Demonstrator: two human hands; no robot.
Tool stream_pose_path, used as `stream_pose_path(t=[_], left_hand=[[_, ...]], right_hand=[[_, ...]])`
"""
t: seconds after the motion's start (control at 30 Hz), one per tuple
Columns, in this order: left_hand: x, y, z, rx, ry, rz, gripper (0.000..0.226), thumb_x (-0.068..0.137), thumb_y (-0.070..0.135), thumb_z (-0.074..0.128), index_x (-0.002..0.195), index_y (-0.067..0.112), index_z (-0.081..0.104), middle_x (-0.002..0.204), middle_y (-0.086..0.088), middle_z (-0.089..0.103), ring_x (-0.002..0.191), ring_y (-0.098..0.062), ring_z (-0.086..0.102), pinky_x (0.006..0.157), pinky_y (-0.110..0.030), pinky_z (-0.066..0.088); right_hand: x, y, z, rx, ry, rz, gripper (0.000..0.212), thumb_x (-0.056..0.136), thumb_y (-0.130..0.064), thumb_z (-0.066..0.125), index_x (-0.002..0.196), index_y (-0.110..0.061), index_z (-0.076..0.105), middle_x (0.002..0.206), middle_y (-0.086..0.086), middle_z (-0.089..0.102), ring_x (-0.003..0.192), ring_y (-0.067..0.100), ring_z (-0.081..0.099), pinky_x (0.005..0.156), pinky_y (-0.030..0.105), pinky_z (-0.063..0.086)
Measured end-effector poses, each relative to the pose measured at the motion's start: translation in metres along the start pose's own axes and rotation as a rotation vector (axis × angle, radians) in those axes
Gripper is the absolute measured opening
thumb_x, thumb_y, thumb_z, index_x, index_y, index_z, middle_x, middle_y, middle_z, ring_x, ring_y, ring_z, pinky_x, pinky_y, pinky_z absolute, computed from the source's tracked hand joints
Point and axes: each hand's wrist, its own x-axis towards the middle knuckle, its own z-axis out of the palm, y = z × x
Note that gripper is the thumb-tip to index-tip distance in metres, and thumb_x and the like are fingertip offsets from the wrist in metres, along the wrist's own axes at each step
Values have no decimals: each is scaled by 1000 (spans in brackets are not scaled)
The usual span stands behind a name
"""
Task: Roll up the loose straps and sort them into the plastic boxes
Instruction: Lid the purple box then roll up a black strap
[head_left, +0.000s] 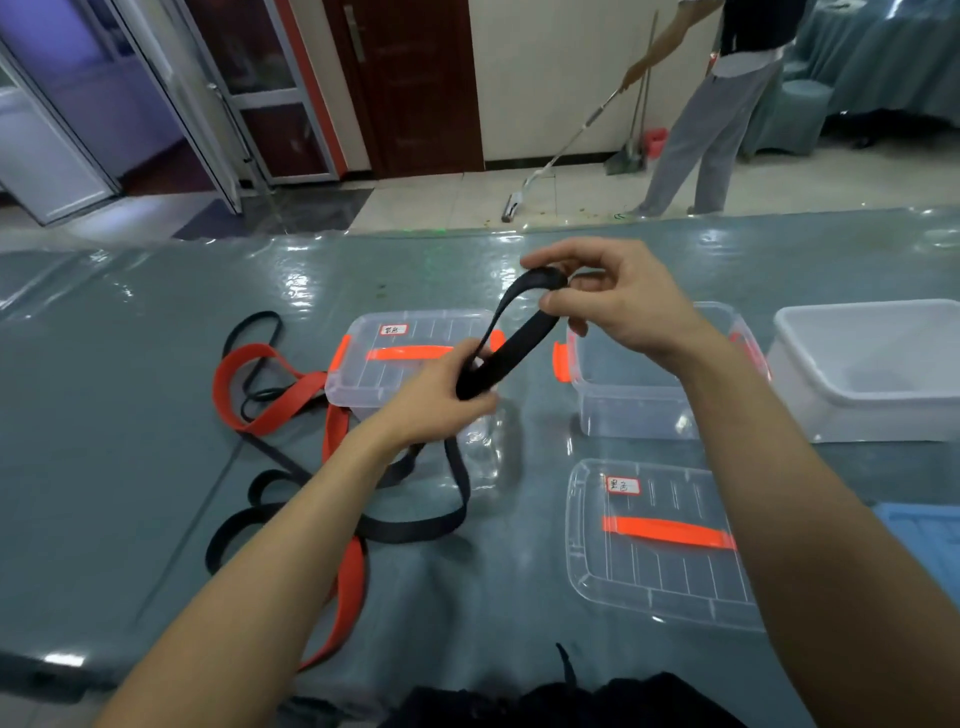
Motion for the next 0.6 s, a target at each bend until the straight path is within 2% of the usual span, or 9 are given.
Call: stream_pose_path(t=[0.07,0.1,0.2,0.27,0.37,0.43,0.47,0.53,0.6], left_hand=[[-4,-14,9,247,42,25,32,85,34,76,110,31,55,85,7,69,77,-14,66,77,-45,59],[-6,-22,13,270,62,26,29,86,35,76,108,30,56,85,7,67,79,-17,66,77,-48,58],[-11,-42,16,153,74,-77,26,87,31,72,112,31,64,92,4,73,87,-20,71,85,-51,59],[-17,-57,16,58,-25,-153,35,81,29,72,116,33,66,99,8,79,96,-14,76,94,-49,61],[-28,-80,22,-49,-179,-229,39,83,12,82,119,20,68,109,-1,80,108,-20,77,104,-54,59],[-34,-94,28,-74,-198,-229,30,91,5,82,118,12,70,111,-7,80,108,-21,76,106,-51,58],[-36,-99,28,-99,-187,-225,25,96,6,81,118,11,71,110,-7,81,108,-20,77,106,-47,59],[-39,-103,25,-153,-129,-228,12,102,10,75,114,10,73,100,-3,79,96,-15,73,97,-36,57],[-39,-102,17,-211,-44,-253,7,105,8,69,106,1,72,93,-3,73,90,-13,67,94,-33,50]], right_hand=[[-6,9,8,-28,-45,50,33,89,2,79,119,-12,77,111,29,67,67,31,54,72,47,51],[-9,14,11,-37,-54,73,31,90,-2,81,118,-13,77,110,27,68,66,30,54,71,48,51],[-16,26,19,-22,-32,117,26,91,-12,84,116,-10,77,108,26,71,62,27,55,65,38,48],[-19,29,23,12,1,108,23,93,-10,82,115,-5,77,99,25,70,60,27,52,64,35,47],[-18,31,21,101,60,83,22,94,-4,79,116,-2,76,82,5,64,63,29,45,66,39,43],[-17,29,12,61,51,65,28,91,-6,82,118,-8,76,73,-15,62,65,26,41,67,34,41],[-17,28,8,13,28,63,33,88,-8,85,119,-11,76,76,-18,61,65,23,41,69,31,42],[-15,27,2,-64,-8,87,40,85,-6,87,122,-14,75,95,-4,66,63,16,40,75,27,44],[-13,28,0,-104,10,104,42,84,-3,87,124,-14,75,113,16,69,63,15,42,76,28,45]])
